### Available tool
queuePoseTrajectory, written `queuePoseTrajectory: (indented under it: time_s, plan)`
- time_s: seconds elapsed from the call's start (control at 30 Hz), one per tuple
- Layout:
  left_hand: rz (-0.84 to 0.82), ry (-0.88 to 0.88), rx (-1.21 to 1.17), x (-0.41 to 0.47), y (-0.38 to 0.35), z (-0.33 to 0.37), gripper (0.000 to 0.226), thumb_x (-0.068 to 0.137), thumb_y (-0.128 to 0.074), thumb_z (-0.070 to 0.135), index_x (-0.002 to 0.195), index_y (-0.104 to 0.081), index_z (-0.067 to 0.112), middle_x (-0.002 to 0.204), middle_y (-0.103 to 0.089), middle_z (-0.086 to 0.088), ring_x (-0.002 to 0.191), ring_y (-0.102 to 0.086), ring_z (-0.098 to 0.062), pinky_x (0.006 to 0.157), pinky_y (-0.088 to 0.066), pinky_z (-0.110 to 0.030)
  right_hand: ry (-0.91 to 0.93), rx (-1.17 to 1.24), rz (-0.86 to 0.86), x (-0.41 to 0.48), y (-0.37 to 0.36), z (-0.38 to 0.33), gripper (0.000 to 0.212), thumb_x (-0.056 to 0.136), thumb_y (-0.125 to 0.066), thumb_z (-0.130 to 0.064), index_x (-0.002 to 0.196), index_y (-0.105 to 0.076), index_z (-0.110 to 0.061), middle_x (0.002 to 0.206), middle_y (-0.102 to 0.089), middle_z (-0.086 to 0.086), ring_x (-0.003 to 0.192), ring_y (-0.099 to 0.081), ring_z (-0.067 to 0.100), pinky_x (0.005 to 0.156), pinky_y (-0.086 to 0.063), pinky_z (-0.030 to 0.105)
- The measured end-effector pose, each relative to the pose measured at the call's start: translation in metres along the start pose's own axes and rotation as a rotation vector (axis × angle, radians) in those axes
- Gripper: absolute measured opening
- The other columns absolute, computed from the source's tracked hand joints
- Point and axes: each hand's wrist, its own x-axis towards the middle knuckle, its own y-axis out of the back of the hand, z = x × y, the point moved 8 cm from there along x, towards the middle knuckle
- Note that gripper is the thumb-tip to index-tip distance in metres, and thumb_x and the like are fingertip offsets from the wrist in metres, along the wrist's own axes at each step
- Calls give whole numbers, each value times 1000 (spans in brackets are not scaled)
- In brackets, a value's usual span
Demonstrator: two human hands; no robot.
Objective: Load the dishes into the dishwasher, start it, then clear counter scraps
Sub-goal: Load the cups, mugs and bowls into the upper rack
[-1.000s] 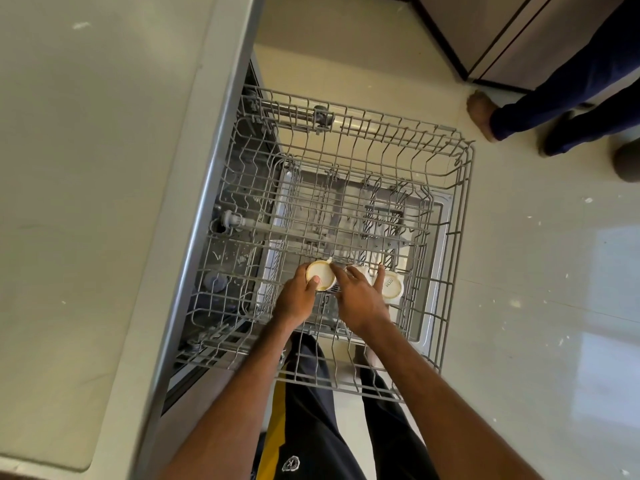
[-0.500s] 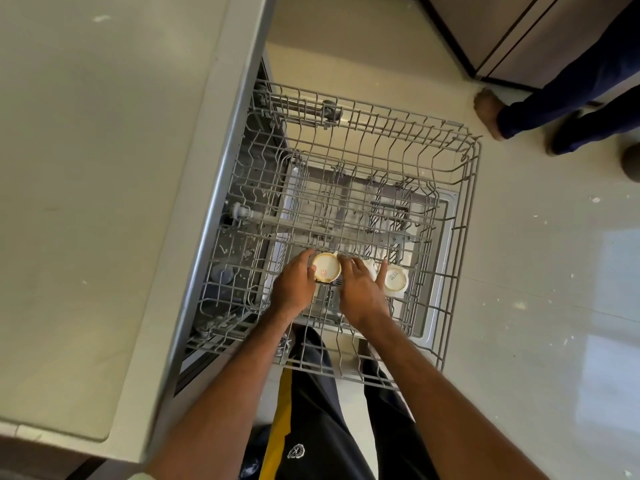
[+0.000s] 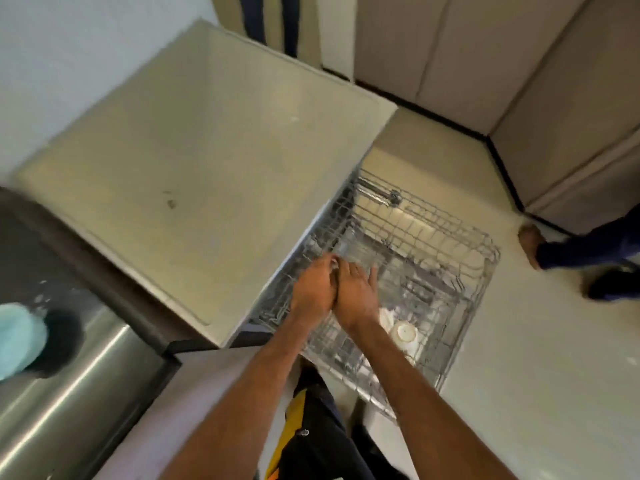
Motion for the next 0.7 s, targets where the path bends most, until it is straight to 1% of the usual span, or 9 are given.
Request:
queuePoseTrajectory:
  time_s: [0.13, 0.27, 0.33, 0.4, 0.47, 0.53, 0.6, 0.63, 0.7]
  plan:
    - [219, 31, -51, -30, 83, 1, 31, 99, -51, 24, 129, -56, 23, 126, -63, 0, 111, -61, -22, 97, -48, -36, 211, 4, 42, -2, 28, -73, 64, 89, -59, -16, 149, -35, -14, 140, -55, 4, 135, -44, 21, 124, -8, 48]
    - [407, 125, -143, -75, 164, -24, 40, 95, -53, 16, 134, -54, 22, 131, -59, -1, 113, -60, -25, 100, -47, -40, 448, -1, 102, -10, 34, -160, 54, 84, -59, -15, 137, -52, -6, 129, -63, 11, 121, -57, 30, 114, -31, 53]
    - [507, 185, -208, -110, 203, -49, 41, 95, -52, 17, 135, -52, 25, 132, -58, 3, 111, -60, -21, 101, -46, -37, 595, 53, 127, -28, 32, -215, 49, 84, -48, -19, 130, -58, -4, 122, -65, 11, 115, -60, 32, 111, -34, 55]
    - [596, 235, -210, -149, 237, -76, 40, 98, -50, 19, 137, -49, 28, 134, -57, 8, 113, -60, -16, 103, -45, -33, 702, 101, 85, -50, 22, -262, 45, 86, -48, -17, 129, -57, -8, 122, -64, 7, 115, -59, 29, 113, -31, 54]
    - [696, 306, -210, -198, 263, -114, 38, 97, -52, 22, 134, -50, 31, 131, -59, 11, 115, -58, -11, 103, -45, -31, 798, 144, 13, -75, 4, -309, 45, 87, -45, -23, 128, -58, -11, 124, -64, 5, 118, -57, 26, 116, -26, 53]
    - [803, 383, -215, -251, 284, -157, 36, 94, -55, 25, 129, -53, 35, 126, -62, 14, 114, -58, -7, 101, -47, -31, 924, 176, 10, -106, -15, -355, 42, 89, -40, -30, 122, -61, -13, 119, -66, 6, 114, -60, 26, 113, -32, 55]
    - [900, 481, -230, -302, 301, -198, 33, 94, -57, 28, 126, -54, 35, 121, -63, 15, 107, -61, -7, 95, -51, -33, 1046, 193, 45, -134, -38, -395, 30, 87, -55, -17, 114, -65, -12, 110, -69, 8, 104, -66, 29, 106, -42, 58]
    - [944, 529, -244, -328, 310, -218, 31, 94, -58, 28, 125, -55, 34, 119, -64, 16, 102, -63, -7, 92, -52, -33, 1083, 185, 21, -148, -53, -415, 30, 82, -64, -7, 112, -67, -10, 108, -70, 9, 102, -66, 30, 104, -44, 57]
    - [1043, 583, -263, -377, 332, -251, 28, 95, -59, 27, 122, -59, 32, 113, -65, 16, 91, -63, -4, 85, -53, -29, 1125, 142, -66, -176, -85, -457, 40, 77, -69, 3, 115, -67, -9, 111, -70, 10, 104, -65, 29, 105, -44, 53]
